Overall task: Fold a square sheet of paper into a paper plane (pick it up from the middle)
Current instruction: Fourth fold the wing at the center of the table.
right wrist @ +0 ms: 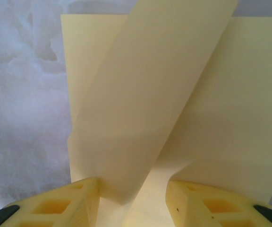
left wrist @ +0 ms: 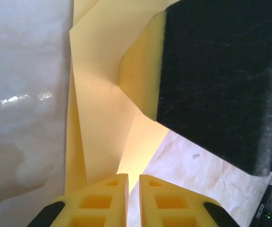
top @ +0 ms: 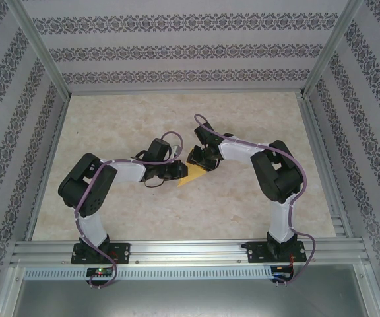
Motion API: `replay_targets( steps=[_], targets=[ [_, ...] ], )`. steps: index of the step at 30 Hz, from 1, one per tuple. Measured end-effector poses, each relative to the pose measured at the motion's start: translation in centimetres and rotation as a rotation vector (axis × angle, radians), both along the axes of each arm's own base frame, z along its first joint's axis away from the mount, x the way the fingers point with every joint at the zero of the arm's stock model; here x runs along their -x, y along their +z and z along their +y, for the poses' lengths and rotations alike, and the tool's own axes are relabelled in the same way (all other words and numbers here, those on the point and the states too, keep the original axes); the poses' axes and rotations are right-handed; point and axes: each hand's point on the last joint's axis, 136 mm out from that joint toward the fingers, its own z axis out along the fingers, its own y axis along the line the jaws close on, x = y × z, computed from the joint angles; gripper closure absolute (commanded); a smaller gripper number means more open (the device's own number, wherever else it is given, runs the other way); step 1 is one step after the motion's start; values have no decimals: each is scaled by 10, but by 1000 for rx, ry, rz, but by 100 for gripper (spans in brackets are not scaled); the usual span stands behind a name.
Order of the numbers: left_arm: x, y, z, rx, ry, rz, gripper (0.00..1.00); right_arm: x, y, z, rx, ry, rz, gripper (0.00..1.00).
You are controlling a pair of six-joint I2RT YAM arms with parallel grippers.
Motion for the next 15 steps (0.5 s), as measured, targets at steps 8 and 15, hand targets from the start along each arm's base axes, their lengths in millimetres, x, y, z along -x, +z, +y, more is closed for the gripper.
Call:
replay_targets(
  steps=[8, 15],
  targets=[
    [-4, -2, 3, -21, 19, -10, 87, 0, 0, 0, 2, 0, 3, 54],
    [-6, -4, 4, -32, 28, -11, 87, 0, -1, 0, 3, 0, 4, 55]
  ],
)
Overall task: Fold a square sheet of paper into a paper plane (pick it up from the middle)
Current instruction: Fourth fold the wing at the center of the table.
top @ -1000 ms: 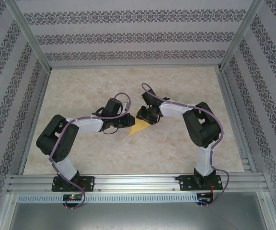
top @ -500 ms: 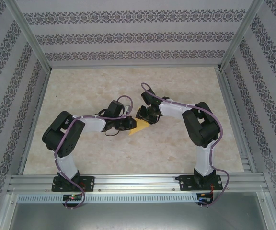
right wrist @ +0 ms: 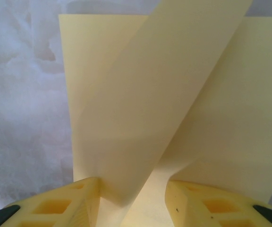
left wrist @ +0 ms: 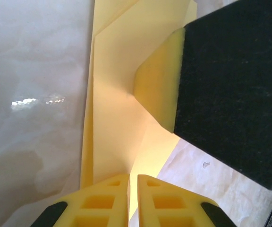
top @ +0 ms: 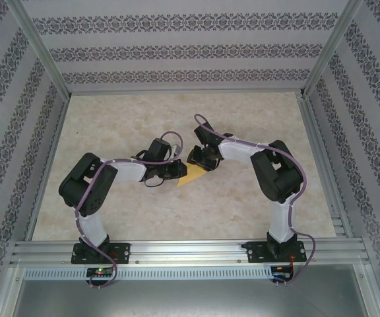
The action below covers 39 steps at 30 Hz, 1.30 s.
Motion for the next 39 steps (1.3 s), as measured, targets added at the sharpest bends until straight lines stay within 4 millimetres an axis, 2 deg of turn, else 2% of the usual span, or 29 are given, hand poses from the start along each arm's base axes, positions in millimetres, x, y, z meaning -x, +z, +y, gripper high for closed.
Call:
replay_targets(
  steps=[28, 33, 39],
  targets=[
    [1, -11, 1, -34, -7, 22, 87, 0, -1, 0, 9, 0, 11, 55],
    [1, -13, 2, -54, -12, 28, 96, 0, 1, 0, 3, 1, 8, 56],
    [1, -15, 3, -77, -22, 35, 99, 0, 9, 4, -33, 14, -14, 55]
  ],
)
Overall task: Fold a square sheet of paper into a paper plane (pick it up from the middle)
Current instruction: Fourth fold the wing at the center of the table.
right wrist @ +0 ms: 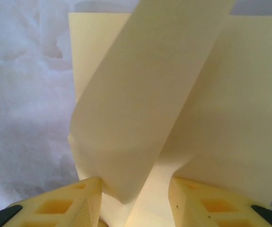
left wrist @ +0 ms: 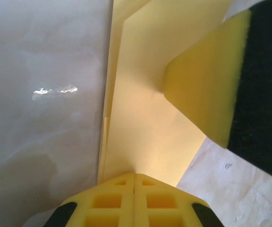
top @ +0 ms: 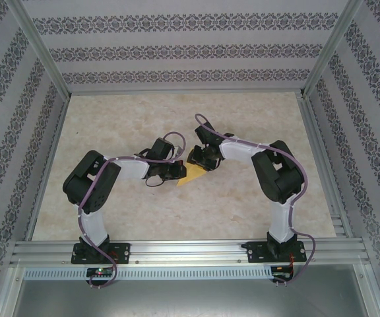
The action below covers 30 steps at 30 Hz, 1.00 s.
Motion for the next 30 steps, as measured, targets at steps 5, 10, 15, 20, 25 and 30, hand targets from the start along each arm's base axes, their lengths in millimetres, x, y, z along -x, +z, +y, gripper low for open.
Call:
replay_targets(
  steps=[5, 10, 15, 20, 25, 30],
  targets=[
    [0, -1, 0, -8, -7, 3, 100, 3, 21, -5, -43, 10, -28, 60],
    [0, -1, 0, -11, -8, 8, 100, -7, 81, -13, -161, 12, -185, 77],
    [0, -1, 0, -15, -7, 15, 100, -8, 93, -5, -207, 82, -262, 94],
    [0, -2, 0, -17, -7, 19, 100, 2, 64, 15, -212, 160, -232, 100],
    [0, -2, 0, -17, -7, 19, 100, 7, 34, 28, -232, 194, -192, 100],
    [0, -2, 0, -17, -7, 19, 100, 6, 26, 37, -264, 213, -192, 100]
  ],
)
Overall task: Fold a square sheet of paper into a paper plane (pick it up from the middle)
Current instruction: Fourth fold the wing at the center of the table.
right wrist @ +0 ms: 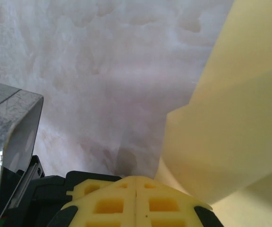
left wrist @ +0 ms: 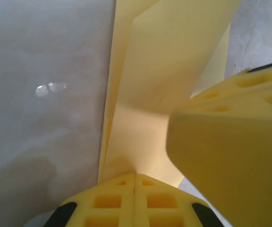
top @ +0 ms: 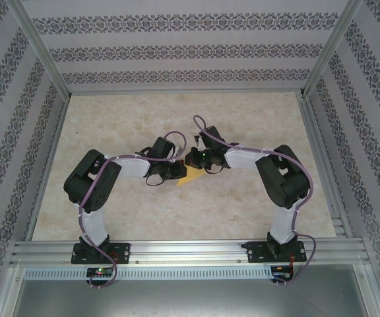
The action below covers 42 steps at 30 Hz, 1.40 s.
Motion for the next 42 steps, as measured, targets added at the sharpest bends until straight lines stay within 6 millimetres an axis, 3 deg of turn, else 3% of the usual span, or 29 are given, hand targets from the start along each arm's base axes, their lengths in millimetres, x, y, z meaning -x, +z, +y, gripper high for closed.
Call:
replay_targets(
  steps=[11, 18, 22, 27, 32, 42],
  targets=[
    [0, -1, 0, -1, 1, 2, 100, -7, -25, -9, 21, -17, 26, 100],
    [0, -1, 0, -1, 0, 4, 100, -26, -26, -33, 33, -53, 3, 100],
    [0, -1, 0, -1, 0, 4, 100, -28, -23, -35, 25, -40, -12, 100],
    [0, -1, 0, 0, 0, 4, 100, -9, -12, -26, 6, 3, -26, 100],
    [0, -1, 0, 0, 2, 6, 100, 18, -21, -12, 6, 58, 5, 100],
    [0, -1, 0, 1, 6, 10, 100, 19, -26, -9, -4, 56, 29, 100]
  ],
)
